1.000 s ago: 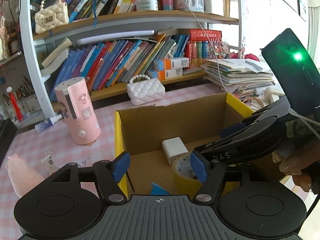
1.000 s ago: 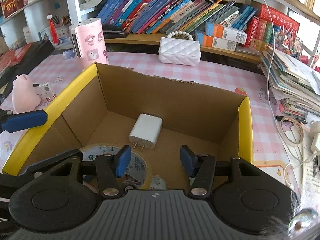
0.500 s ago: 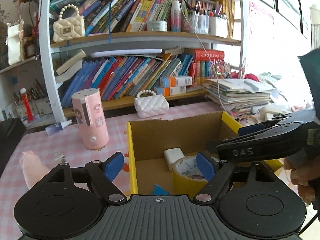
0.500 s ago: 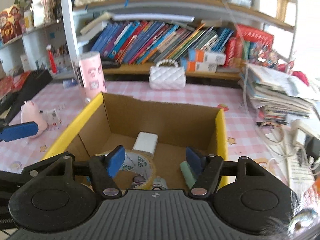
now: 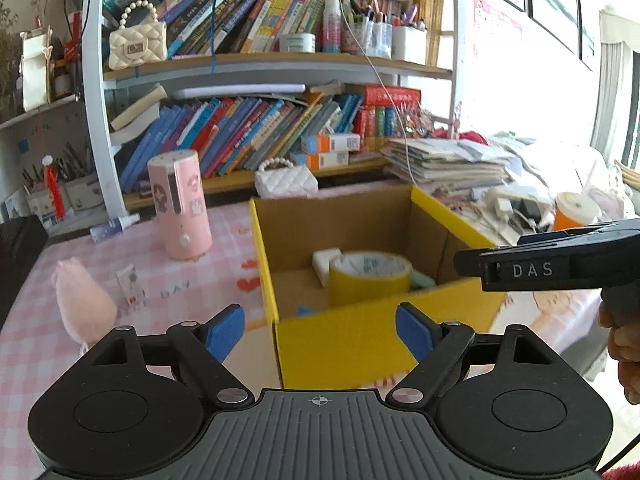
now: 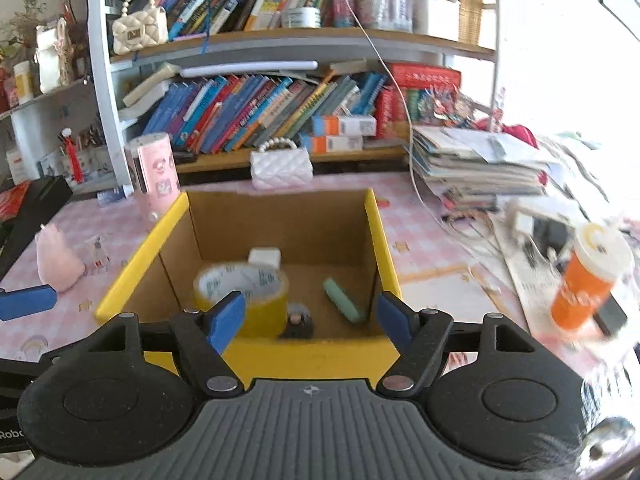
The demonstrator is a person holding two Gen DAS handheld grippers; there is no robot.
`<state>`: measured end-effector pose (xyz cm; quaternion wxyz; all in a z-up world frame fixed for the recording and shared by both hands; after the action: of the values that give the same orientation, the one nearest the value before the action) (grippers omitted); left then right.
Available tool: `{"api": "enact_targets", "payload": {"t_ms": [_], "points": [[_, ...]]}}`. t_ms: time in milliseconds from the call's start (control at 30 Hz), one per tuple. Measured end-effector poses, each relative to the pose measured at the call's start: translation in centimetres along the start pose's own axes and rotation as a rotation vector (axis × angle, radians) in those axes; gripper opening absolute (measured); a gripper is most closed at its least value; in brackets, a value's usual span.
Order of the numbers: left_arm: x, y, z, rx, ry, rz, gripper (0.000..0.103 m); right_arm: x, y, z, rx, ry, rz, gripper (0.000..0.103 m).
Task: Organize objects
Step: 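Lift both grippers out of the box and back over the table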
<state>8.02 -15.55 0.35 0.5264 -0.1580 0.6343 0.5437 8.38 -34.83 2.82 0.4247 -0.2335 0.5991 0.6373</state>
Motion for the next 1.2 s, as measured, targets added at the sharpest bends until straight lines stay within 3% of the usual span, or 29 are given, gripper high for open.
{"api": "enact_targets", "payload": {"t_ms": [433, 1200], "points": [[5.2, 3.9, 0.8, 0.01, -0.023, 0.106, 0.085, 7.8, 4.1, 3.2, 0.05, -0.038, 0.092, 0.072], [10.8, 10.0, 5.8, -0.065, 0.056, 0.19, 0.085, 13.4, 6.8, 10.9, -0.037, 0.003, 0.189, 0.078]]}}
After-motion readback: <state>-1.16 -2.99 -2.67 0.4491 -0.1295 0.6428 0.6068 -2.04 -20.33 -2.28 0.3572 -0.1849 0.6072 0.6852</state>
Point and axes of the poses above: each gripper's, at about its wrist camera, not at the fingertips, and y roughly against the way its jaws point, z to its left, x to its underside, the point moved 2 cm from there along -y, roughly the way its jaws point, and after that the axes turned 10 degrees about -y, right-handed, at the moved point
